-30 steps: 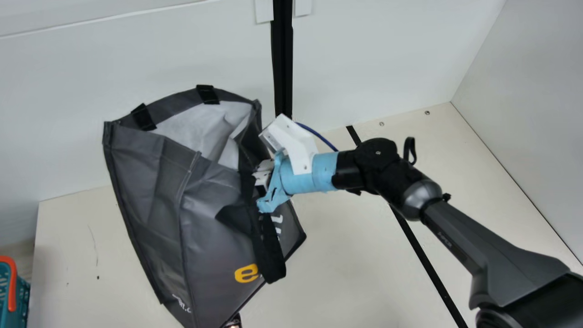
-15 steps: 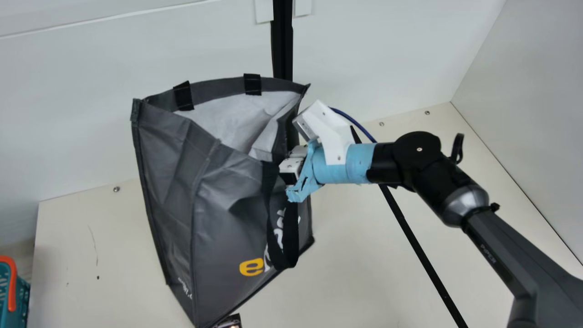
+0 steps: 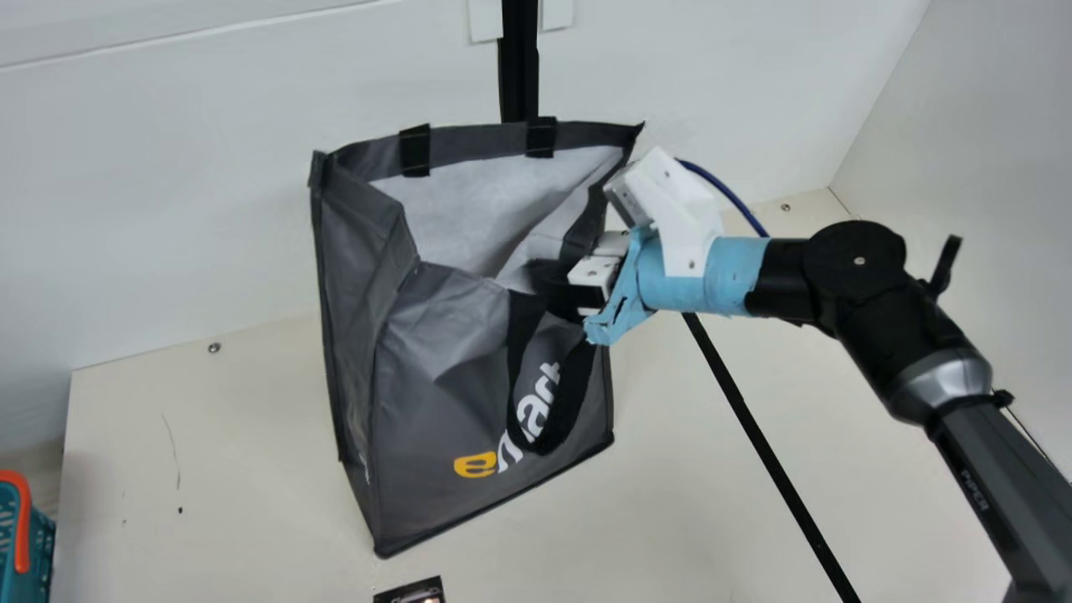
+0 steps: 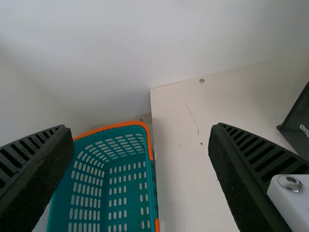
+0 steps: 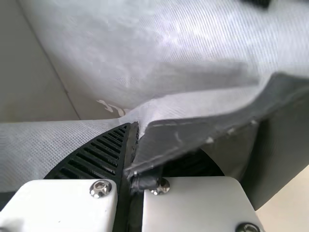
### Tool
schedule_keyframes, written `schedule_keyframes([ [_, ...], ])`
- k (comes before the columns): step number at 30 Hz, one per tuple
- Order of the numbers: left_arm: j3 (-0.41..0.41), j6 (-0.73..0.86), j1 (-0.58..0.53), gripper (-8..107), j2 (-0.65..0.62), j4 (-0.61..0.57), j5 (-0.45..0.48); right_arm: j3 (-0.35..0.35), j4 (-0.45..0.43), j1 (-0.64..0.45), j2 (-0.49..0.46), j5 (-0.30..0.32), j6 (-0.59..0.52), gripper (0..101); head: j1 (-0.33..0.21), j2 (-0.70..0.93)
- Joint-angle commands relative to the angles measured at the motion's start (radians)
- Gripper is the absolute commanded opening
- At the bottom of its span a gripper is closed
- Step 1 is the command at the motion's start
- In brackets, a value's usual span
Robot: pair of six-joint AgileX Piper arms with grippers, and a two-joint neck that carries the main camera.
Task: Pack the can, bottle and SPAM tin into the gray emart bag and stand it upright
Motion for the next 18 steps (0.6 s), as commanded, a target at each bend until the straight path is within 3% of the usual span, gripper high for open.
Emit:
schedule_keyframes([
  [1, 0.0, 0.0, 0.0, 90, 0.0, 0.0, 0.0, -0.01, -0.012, -0.023, -0.006, 0.004, 0.006, 0, -0.023, -0.002],
  [18, 0.0, 0.0, 0.0, 90, 0.0, 0.0, 0.0, -0.106, -0.082, -0.23, -0.027, 0.072, 0.026, 0, -0.023, -0.002],
])
